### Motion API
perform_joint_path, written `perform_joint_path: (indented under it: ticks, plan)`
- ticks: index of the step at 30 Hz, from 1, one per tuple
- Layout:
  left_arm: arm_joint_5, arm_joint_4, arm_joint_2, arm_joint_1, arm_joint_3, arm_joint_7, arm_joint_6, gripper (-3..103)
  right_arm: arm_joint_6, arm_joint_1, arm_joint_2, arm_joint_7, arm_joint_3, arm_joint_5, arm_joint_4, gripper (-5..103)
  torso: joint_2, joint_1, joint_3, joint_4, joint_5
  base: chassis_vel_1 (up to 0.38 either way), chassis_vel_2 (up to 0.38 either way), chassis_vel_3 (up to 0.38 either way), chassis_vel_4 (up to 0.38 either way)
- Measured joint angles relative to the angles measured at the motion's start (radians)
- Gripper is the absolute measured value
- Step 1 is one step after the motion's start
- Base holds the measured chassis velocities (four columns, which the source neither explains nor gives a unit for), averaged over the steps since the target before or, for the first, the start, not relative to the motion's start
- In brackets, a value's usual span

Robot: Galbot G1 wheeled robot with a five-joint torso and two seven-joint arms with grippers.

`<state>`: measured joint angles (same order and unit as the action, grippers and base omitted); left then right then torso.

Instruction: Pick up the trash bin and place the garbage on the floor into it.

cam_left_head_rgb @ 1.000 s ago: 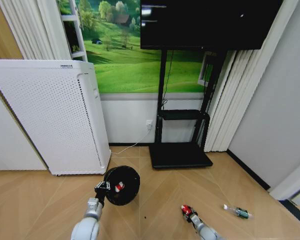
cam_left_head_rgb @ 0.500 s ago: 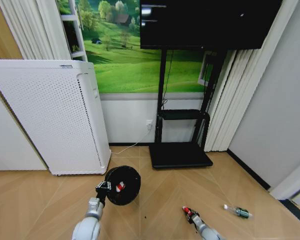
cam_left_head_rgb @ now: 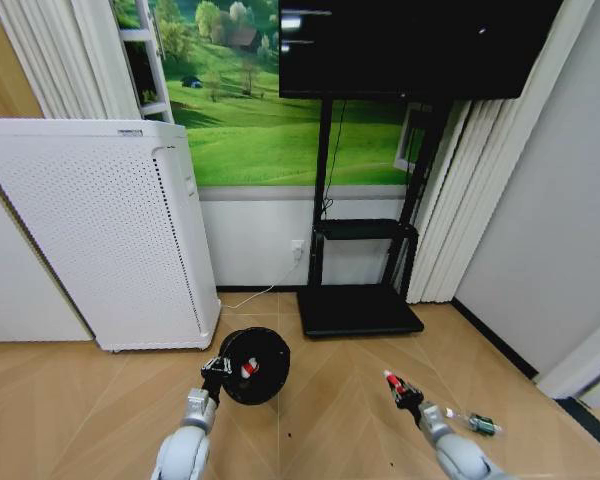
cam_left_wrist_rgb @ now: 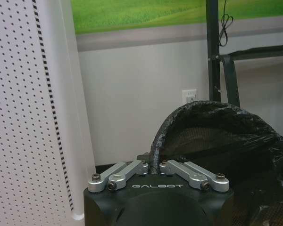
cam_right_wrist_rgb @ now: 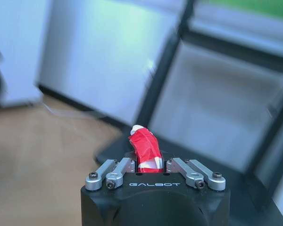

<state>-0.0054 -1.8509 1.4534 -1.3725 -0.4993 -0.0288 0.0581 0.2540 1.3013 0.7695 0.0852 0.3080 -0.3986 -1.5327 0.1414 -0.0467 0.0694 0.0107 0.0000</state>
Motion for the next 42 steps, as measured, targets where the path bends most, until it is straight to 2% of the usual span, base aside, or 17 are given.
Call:
perform_joint_path:
  ticks: [2, 7, 11, 24, 27, 29, 33, 36, 42]
  plan:
    - [0.004, -0.010, 0.008, -0.002, 0.007, -0.001, 0.003, 5, 0.013, 0.053, -0.030, 0.045, 0.048, -0.044, -0.115, 25, 0.000, 0.000, 0.000, 0.0014, 0.0000, 0.000, 0.000, 0.000, 0.000]
    - [0.023, -0.017, 0.024, -0.011, 0.022, -0.001, 0.003, 5, 0.027, 0.135, -0.054, 0.094, 0.100, -0.072, -0.307, 25, 0.000, 0.000, 0.000, 0.0004, 0.0002, 0.000, 0.000, 0.000, 0.000]
    - [0.026, -0.012, 0.026, -0.001, 0.044, -0.001, 0.003, 5, 0.046, 0.173, -0.055, 0.124, 0.100, -0.078, -0.398, 25, 0.000, 0.000, 0.000, 0.0011, 0.0000, 0.000, 0.000, 0.000, 0.000]
    - [0.025, -0.003, 0.025, 0.014, 0.066, 0.000, 0.003, 5, 0.061, 0.173, -0.040, 0.143, 0.050, -0.075, -0.457, 25, 0.000, 0.000, 0.000, 0.0007, 0.0001, 0.000, 0.000, 0.000, 0.000]
    - [0.025, 0.008, 0.027, 0.022, 0.094, 0.001, 0.005, 5, 0.062, 0.138, -0.002, 0.165, -0.018, -0.065, -0.473, 25, 0.000, 0.000, 0.000, 0.0006, 0.0002, 0.000, 0.000, 0.000, 0.000]
    - [0.029, 0.019, 0.037, 0.023, 0.125, 0.003, 0.012, 5, 0.064, 0.085, 0.041, 0.174, -0.078, -0.044, -0.425, 25, 0.000, 0.000, 0.000, 0.0006, 0.0003, 0.000, 0.000, 0.000, 0.000]
    - [0.047, 0.036, 0.051, 0.024, 0.162, 0.003, 0.014, 5, 0.078, 0.034, 0.078, 0.181, -0.119, -0.024, -0.355, 25, 0.000, 0.000, 0.000, 0.0007, 0.0000, 0.000, 0.000, 0.000, 0.000]
    - [0.079, 0.099, 0.083, 0.044, 0.211, 0.006, 0.013, 5, 0.089, -0.038, 0.144, 0.185, -0.196, -0.010, -0.283, 25, 0.000, 0.000, 0.000, 0.0008, 0.0000, 0.000, 0.000, 0.000, 0.000]
    - [0.096, 0.142, 0.108, 0.078, 0.227, 0.007, 0.008, 5, 0.106, -0.091, 0.197, 0.188, -0.270, 0.020, -0.204, 25, 0.000, 0.000, 0.000, 0.0009, 0.0014, 0.000, 0.000, 0.000, 0.000]
